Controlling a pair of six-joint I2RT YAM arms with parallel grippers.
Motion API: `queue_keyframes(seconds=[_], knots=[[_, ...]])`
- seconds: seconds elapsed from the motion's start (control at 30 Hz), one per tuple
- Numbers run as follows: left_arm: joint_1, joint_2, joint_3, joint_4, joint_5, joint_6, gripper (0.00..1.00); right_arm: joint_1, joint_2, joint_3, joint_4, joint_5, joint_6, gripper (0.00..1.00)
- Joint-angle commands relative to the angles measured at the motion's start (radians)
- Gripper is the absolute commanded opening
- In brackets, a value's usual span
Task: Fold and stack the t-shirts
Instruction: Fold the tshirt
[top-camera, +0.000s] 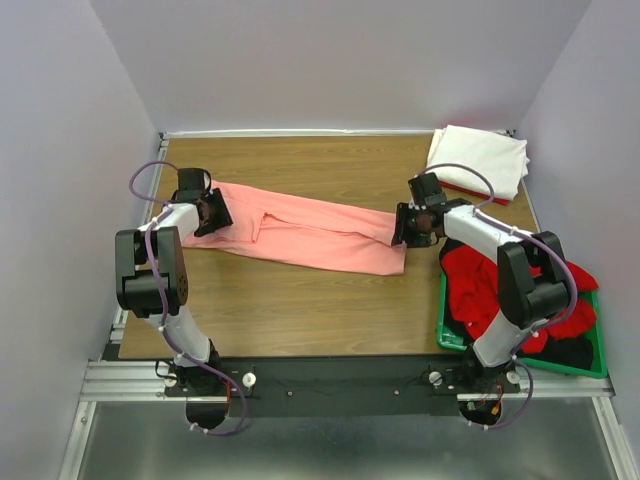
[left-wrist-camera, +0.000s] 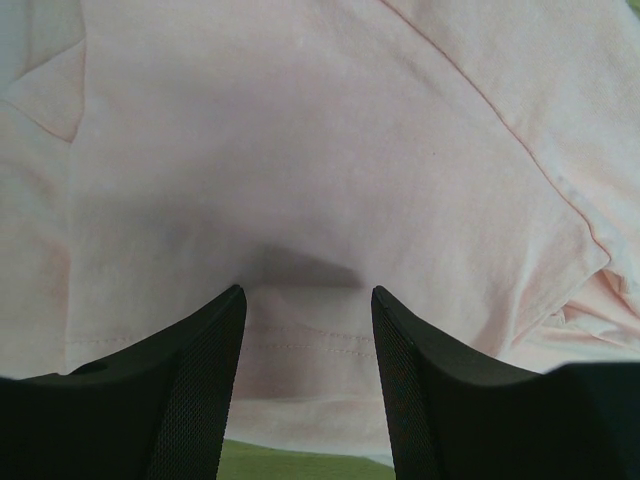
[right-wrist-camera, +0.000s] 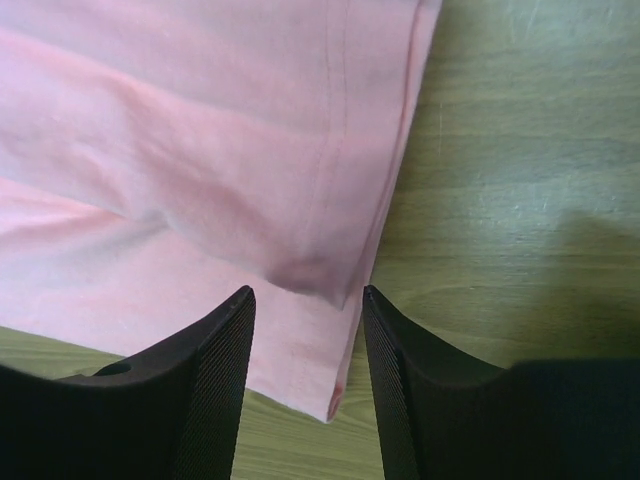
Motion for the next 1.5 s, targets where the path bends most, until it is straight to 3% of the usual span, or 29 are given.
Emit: queue_keyframes(seconds=[0.0, 0.23, 0.9, 1.33, 1.47], knots=[[0.008, 0.009, 0.038, -0.034, -0.04, -0.003, 0.61, 0.01, 0.03, -0.038, -0.018, -0.012, 0.013, 0.54], [0.01, 0.021, 0.053, -0.034, -0.042, 0.0, 0.62, 0.01, 0.075, -0.093, -0.017, 0.06, 0.036, 0.46], [0.008, 0.021, 0.022, -0.025, -0.039, 0.015, 0.62, 0.01, 0.084, -0.038, -0.011, 0.11, 0.011, 0.43], [0.008, 0.039, 0.012, -0.016, -0.016, 0.02, 0.61, 0.01, 0.061, -0.049, -0.011, 0.119, -0.029, 0.05], [0.008, 0.041, 0.005, -0.017, -0.02, 0.023, 0.61, 0.01, 0.049, -0.052, -0.014, 0.137, -0.035, 0.04]])
